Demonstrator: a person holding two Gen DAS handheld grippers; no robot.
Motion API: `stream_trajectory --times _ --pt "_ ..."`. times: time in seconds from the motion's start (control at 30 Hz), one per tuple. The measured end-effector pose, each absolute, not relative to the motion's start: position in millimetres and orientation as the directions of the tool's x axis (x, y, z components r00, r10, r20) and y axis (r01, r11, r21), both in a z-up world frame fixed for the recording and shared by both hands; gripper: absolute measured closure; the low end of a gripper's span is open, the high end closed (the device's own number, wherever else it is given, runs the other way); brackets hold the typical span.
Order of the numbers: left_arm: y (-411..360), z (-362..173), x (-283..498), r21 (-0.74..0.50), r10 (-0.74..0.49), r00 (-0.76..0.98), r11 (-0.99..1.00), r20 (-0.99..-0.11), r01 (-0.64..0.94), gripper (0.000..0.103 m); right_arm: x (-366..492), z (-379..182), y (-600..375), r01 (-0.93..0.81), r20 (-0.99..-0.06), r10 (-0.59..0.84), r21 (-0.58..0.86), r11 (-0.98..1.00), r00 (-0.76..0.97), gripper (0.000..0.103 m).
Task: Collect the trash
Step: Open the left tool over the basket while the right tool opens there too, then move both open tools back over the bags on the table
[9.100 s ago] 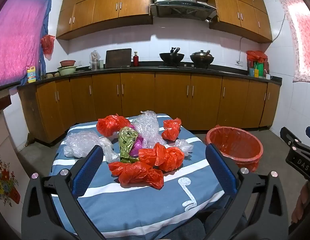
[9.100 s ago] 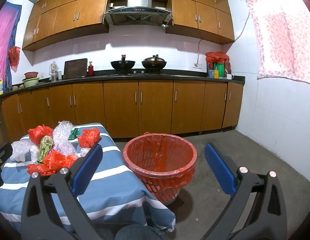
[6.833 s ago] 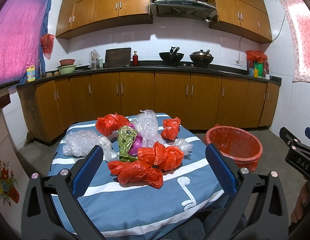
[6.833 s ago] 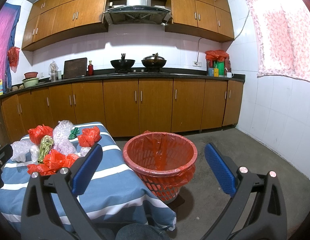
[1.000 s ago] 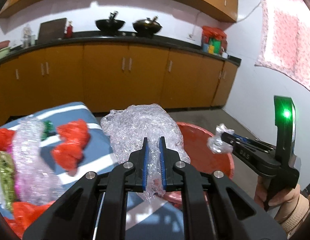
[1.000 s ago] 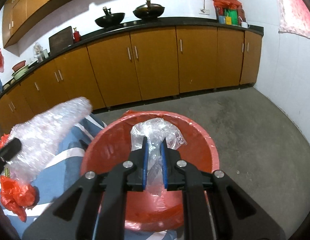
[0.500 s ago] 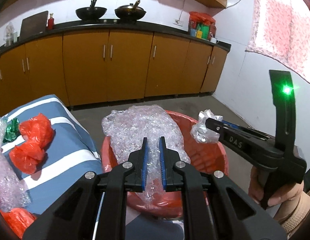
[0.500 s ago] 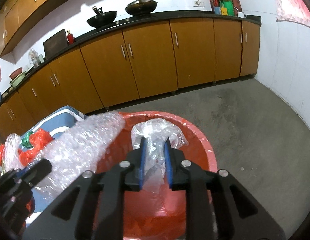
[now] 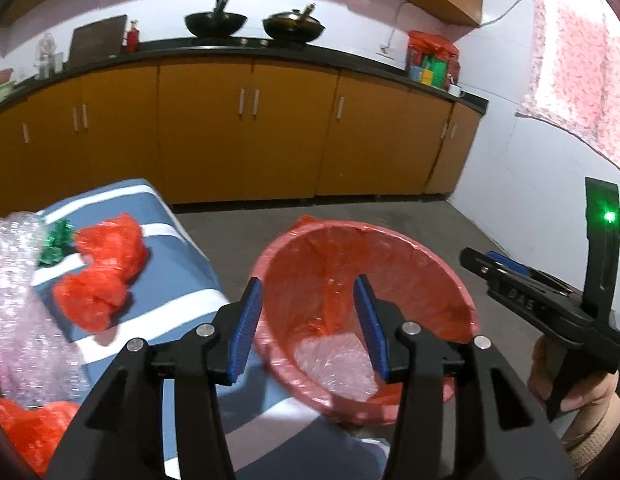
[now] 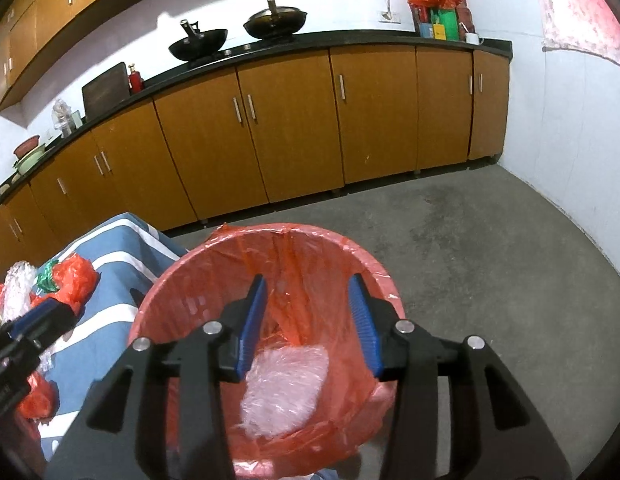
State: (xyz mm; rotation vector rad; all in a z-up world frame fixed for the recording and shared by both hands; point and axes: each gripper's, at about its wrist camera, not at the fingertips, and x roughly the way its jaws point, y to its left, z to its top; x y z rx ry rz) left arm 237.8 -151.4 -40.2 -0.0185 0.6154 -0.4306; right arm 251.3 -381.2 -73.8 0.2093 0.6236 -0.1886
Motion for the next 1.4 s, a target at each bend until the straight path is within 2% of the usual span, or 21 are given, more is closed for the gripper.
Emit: stream_trajectory --times 0.4,0.67,0.83,0.97,1.4 --pt "-70.0 -11.5 198.9 -0.119 -0.268 0.837 0.963 -0.477 0.241 0.046 237.6 -53.3 -302.2 0.063 -0.560 0.006 0.104 0.993 0.829 0.056" --pt "28.3 -3.5 152.6 -0.052 0.004 0.917 0.998 -0.399 -0.027 0.036 218.0 -49.6 -210.4 -0.122 -0.547 0.181 0.143 0.982 0.817 0.054" --pt "74.9 -14.1 125.3 -0.033 0.129 0.907 0.987 -0.401 -0.155 0.031 205.5 -57.5 -153.5 -0.234 -0.562 0.282 0.158 0.959 0.778 0.052" --pt "91.6 -25.5 110.4 -0.028 0.169 0.895 0.980 -0.413 -0.198 0.029 194.2 -67.0 -115.7 -0.298 -0.577 0.326 0.147 0.943 0.749 0.052" --pt "151.8 -52.1 83.6 -0.031 0.263 0.856 0.951 -0.446 -0.308 0.029 212.6 -98.9 -90.4 -0.284 -0.646 0.323 0.169 0.944 0.692 0.052"
